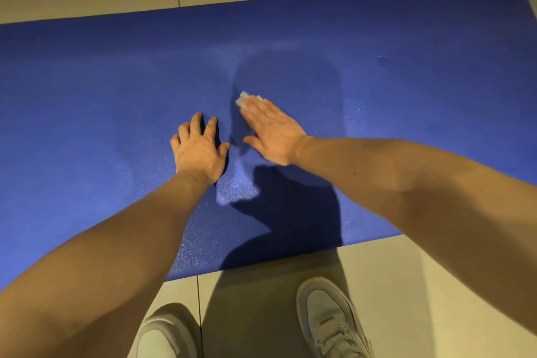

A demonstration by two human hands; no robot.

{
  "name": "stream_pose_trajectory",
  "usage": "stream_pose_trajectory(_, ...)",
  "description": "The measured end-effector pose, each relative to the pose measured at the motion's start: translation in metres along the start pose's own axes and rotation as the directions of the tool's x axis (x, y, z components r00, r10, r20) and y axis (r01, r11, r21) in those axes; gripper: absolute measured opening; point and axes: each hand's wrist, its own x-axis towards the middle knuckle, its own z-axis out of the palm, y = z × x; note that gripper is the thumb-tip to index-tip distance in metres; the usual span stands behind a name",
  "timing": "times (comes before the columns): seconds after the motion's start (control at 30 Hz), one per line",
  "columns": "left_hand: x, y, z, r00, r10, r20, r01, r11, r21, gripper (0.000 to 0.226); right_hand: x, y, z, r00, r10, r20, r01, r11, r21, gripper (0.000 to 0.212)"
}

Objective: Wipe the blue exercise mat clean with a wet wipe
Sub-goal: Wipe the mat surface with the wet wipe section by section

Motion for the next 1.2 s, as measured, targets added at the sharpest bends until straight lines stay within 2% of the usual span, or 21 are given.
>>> stream_pose_trajectory(0.13, 0.006, -0.005, -0.003, 1.0, -0.013, 0.003, 0.013, 1.0, 0.015, 0.069, 0.008, 0.04, -0.017, 0.961, 0.274, -0.039, -0.276, 0.96, -0.051, 0.077)
stream_pose_trajectory(0.23, 0.01, -0.011, -0.004, 1.0, -0.03, -0.003, 0.03, 1.0, 0.004, 0.07, 0.023, 0.024, -0.014, 0.89, 0.453, -0.058, -0.456, 0.889, -0.051, 0.083)
stream_pose_trajectory(0.3, 0.013, -0.015, -0.006, 0.999, -0.043, -0.005, 0.043, 0.999, -0.012, 0.071, 0.034, -0.005, -0.007, 0.907, 0.417, -0.064, -0.418, 0.908, -0.007, 0.085)
stream_pose_trajectory(0.4, 0.019, -0.021, -0.008, 0.999, -0.039, -0.014, 0.039, 0.999, -0.005, 0.072, 0.047, -0.033, -0.001, 0.976, 0.214, -0.042, -0.213, 0.977, 0.017, 0.083)
stream_pose_trajectory(0.53, 0.027, -0.022, -0.01, 0.999, -0.032, -0.02, 0.032, 0.999, -0.014, 0.073, 0.058, -0.015, -0.006, 1.0, 0.027, -0.012, -0.027, 1.0, -0.015, 0.081)
stream_pose_trajectory(0.6, 0.03, -0.021, -0.011, 0.999, -0.029, -0.022, 0.029, 0.999, -0.021, 0.073, 0.06, 0.013, -0.018, 0.997, 0.083, -0.006, -0.083, 0.996, -0.031, 0.08)
stream_pose_trajectory(0.7, 0.035, -0.022, -0.013, 0.999, -0.03, -0.022, 0.029, 0.999, -0.028, 0.072, 0.065, 0.043, -0.038, 0.946, 0.323, 0.005, -0.323, 0.946, -0.02, 0.082)
stream_pose_trajectory(0.8, 0.042, -0.025, -0.017, 0.999, -0.039, -0.033, 0.038, 0.998, -0.042, 0.071, 0.08, 0.024, -0.035, 0.879, 0.477, 0.027, -0.477, 0.879, -0.001, 0.089)
stream_pose_trajectory(0.87, 0.046, -0.027, -0.018, 0.998, -0.051, -0.039, 0.049, 0.998, -0.043, 0.071, 0.09, -0.002, -0.028, 0.894, 0.448, 0.022, -0.448, 0.894, -0.006, 0.09)
stream_pose_trajectory(0.97, 0.052, -0.03, -0.019, 0.998, -0.05, -0.038, 0.049, 0.998, -0.026, 0.072, 0.095, -0.019, -0.026, 0.972, 0.234, 0.007, -0.234, 0.972, 0.018, 0.084)
stream_pose_trajectory(1.07, 0.054, -0.031, -0.019, 0.998, -0.048, -0.047, 0.046, 0.999, -0.028, 0.072, 0.093, 0.001, -0.03, 0.999, 0.022, 0.027, -0.022, 1.0, 0.01, 0.078)
stream_pose_trajectory(1.13, 0.056, -0.03, -0.02, 0.998, -0.046, -0.045, 0.044, 0.998, -0.039, 0.072, 0.092, 0.027, -0.038, 0.999, 0.01, 0.049, -0.007, 0.998, -0.061, 0.075)
stream_pose_trajectory(1.2, 0.057, -0.029, -0.022, 0.998, -0.043, -0.038, 0.042, 0.998, -0.042, 0.072, 0.092, 0.051, -0.047, 0.991, 0.127, 0.037, -0.123, 0.988, -0.092, 0.076)
